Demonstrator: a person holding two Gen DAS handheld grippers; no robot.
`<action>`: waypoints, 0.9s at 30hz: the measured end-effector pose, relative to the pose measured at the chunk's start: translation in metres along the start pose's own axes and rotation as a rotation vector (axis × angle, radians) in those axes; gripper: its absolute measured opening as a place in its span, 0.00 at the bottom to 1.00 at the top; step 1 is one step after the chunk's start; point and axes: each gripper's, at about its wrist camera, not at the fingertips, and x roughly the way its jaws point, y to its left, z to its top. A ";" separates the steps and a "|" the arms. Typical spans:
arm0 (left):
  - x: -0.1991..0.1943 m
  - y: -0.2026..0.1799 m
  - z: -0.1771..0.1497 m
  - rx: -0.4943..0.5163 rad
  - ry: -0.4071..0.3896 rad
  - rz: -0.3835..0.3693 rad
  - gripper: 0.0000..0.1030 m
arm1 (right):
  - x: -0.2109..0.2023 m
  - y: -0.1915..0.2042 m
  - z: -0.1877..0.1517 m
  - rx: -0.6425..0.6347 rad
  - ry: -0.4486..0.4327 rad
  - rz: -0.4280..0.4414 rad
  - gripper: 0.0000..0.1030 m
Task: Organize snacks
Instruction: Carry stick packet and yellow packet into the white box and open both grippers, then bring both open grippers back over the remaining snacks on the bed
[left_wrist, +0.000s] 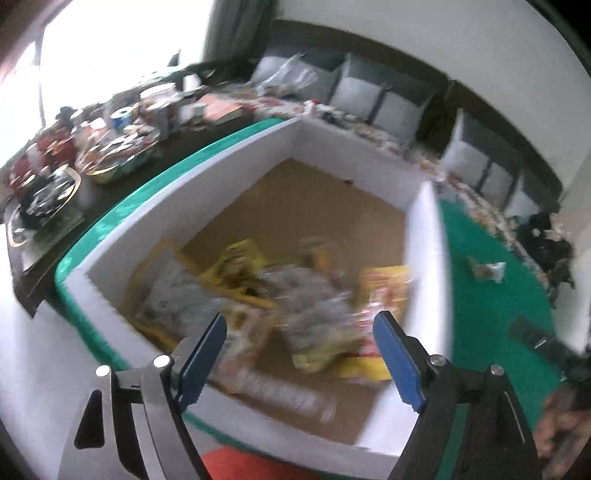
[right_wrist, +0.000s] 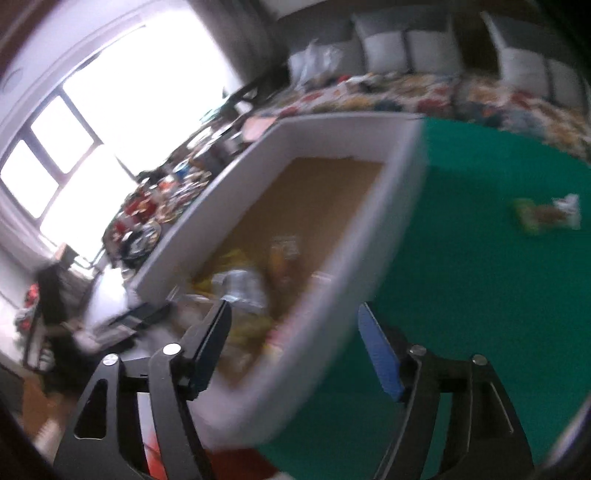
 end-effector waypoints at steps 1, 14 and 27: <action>-0.003 -0.013 0.000 0.018 -0.009 -0.024 0.83 | -0.006 -0.016 -0.010 -0.009 -0.009 -0.041 0.75; 0.058 -0.252 -0.075 0.415 0.162 -0.253 0.95 | -0.082 -0.219 -0.134 0.016 -0.039 -0.539 0.75; 0.172 -0.326 -0.113 0.553 0.165 -0.103 0.95 | -0.088 -0.271 -0.125 0.077 -0.102 -0.611 0.75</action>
